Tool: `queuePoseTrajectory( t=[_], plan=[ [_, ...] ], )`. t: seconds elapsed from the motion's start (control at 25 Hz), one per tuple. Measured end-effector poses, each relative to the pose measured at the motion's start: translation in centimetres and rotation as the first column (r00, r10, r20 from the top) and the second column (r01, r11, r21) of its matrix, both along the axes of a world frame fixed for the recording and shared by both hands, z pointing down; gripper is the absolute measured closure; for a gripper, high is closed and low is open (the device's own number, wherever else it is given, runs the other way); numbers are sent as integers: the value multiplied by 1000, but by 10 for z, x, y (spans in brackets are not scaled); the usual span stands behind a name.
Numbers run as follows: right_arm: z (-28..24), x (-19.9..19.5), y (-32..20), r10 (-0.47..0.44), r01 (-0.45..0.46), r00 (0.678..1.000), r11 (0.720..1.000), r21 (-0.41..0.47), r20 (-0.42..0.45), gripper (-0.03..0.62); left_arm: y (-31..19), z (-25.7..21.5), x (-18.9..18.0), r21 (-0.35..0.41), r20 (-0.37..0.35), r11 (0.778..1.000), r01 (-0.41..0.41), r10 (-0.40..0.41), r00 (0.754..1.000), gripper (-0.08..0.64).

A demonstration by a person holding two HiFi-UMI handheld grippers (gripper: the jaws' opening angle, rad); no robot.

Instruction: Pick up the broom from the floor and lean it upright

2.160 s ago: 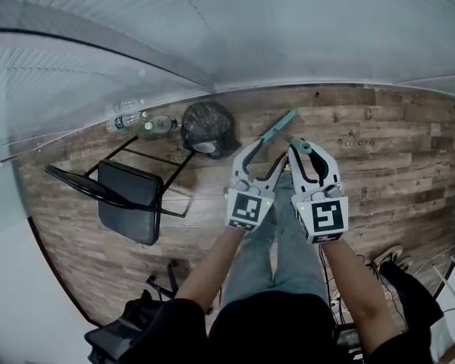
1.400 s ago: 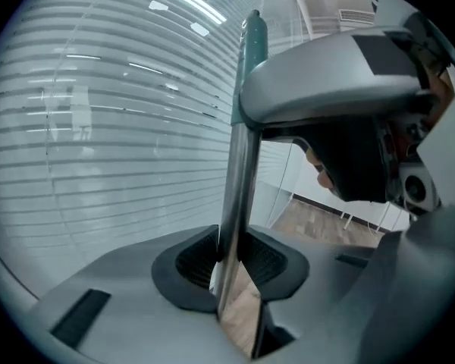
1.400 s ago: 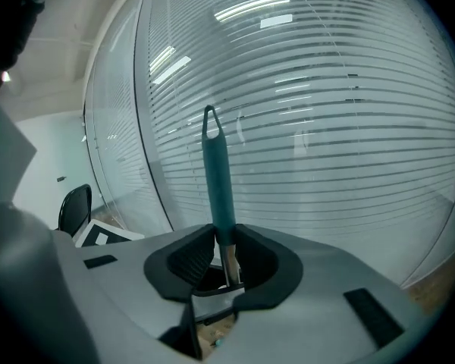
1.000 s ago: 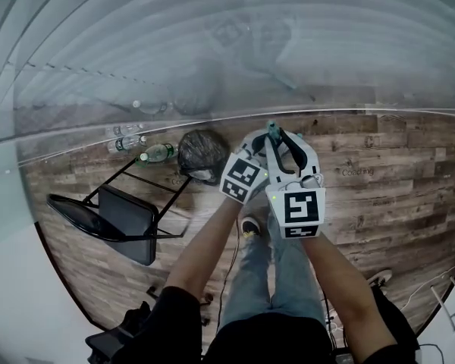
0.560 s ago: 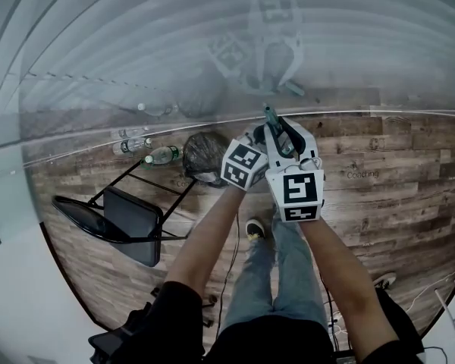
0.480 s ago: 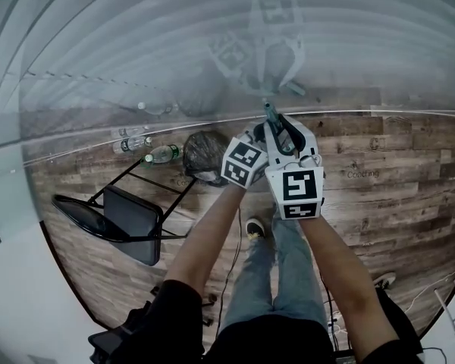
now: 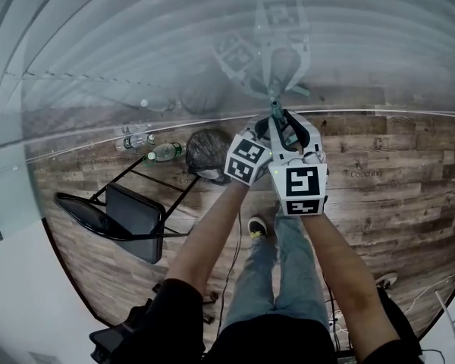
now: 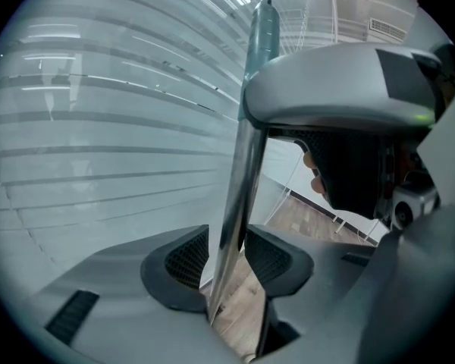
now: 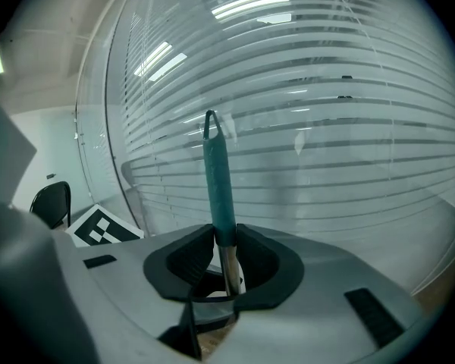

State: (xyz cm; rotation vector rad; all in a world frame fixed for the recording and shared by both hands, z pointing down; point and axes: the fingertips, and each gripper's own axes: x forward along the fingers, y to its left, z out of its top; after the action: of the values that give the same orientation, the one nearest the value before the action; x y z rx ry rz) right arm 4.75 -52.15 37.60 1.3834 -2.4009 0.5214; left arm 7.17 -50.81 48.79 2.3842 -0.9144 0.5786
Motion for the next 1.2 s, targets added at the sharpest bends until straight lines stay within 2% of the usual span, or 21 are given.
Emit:
queuePoseTrajectory(
  t=[0.12, 0.2, 0.44, 0.56, 0.6, 0.68, 0.88, 1.0, 1.2],
  plan=[
    [-1, -2, -1, -23, 22, 1000, 1000, 12, 12, 484, -3, 1, -5, -13, -22, 999, 41, -41, 999, 349],
    [-2, -4, 0, -52, 52, 999, 998, 21, 11, 442, -5, -2, -7, -9, -40, 998, 57, -58, 998, 302],
    [-1, -7, 5, -93, 92, 996, 995, 31, 15, 434, -5, -3, -11, 12, -19, 999, 48, -47, 999, 293],
    [2, -14, 5, -128, 128, 992, 991, 25, -3, 436, 0, -1, -12, -1, -24, 999, 46, -46, 999, 320],
    [3, -17, 5, -139, 139, 990, 990, 23, -8, 477, 1, -1, -14, -6, -31, 998, 56, -56, 998, 382],
    [3, -21, 6, -155, 155, 988, 988, 23, -7, 494, 1, -1, -20, -24, -52, 997, 76, -78, 996, 448],
    [-3, -22, 10, -146, 146, 989, 989, 12, 11, 495, 6, -7, -21, -51, -69, 998, 37, -40, 997, 448],
    [-1, -25, 11, -147, 147, 989, 989, 5, 19, 495, 11, -5, -22, -77, -48, 997, 4, -8, 999, 453],
    [6, -21, 16, -140, 140, 990, 990, -18, 16, 495, 19, 0, -16, -111, -62, 994, 2, -9, 998, 453]
  ],
)
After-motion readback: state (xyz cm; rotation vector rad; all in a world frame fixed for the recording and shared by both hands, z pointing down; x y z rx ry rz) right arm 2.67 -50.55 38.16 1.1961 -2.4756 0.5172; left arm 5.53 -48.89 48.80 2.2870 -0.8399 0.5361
